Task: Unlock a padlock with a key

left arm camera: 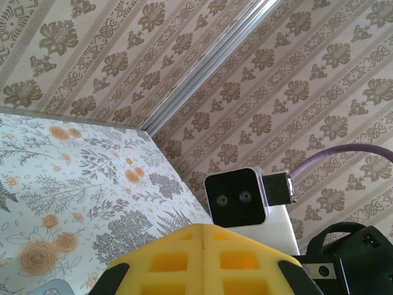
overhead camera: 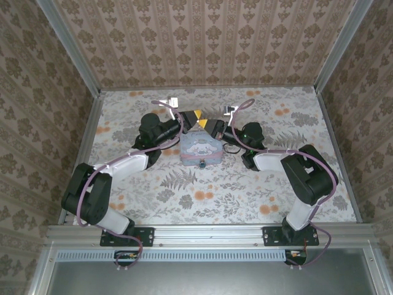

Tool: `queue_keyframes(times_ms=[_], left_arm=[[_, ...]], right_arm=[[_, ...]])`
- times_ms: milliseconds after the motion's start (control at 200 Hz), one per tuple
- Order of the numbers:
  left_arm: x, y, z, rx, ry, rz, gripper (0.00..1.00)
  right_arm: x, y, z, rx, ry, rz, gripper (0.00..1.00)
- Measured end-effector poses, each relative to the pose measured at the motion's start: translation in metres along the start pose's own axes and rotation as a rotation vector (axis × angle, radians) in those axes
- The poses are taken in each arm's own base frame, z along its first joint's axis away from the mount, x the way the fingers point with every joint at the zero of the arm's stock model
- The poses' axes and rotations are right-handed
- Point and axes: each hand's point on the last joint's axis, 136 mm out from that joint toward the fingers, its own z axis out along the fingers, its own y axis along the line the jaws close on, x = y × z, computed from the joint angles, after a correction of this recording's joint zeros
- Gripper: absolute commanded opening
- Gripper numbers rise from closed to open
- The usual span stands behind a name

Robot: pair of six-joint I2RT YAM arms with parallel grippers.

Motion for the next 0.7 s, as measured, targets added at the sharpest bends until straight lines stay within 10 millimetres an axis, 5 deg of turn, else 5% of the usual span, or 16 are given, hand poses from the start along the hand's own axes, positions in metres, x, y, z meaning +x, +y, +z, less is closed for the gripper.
queue_keyframes(times_ms=[405, 535, 700], left_arm=[[-0.0001, 0.0002, 0.0, -0.001, -0.001, 0.0, 0.0], [-0.0006, 0.0014, 0.0001, -0.007, -0.004, -0.01, 0.43], [-0.0062, 0.0066, -0.0041, -0.029, -0.025, -0.035, 0.64]], right_arm=[[-0.0001, 0.0002, 0.0, -0.001, 0.0, 0.0, 0.0], [-0.0002, 0.0003, 0.0, -0.001, -0.001, -0.001, 0.0], [0.0012, -0.0037, -0.0022, 0.011, -0.005, 0.005, 0.0]])
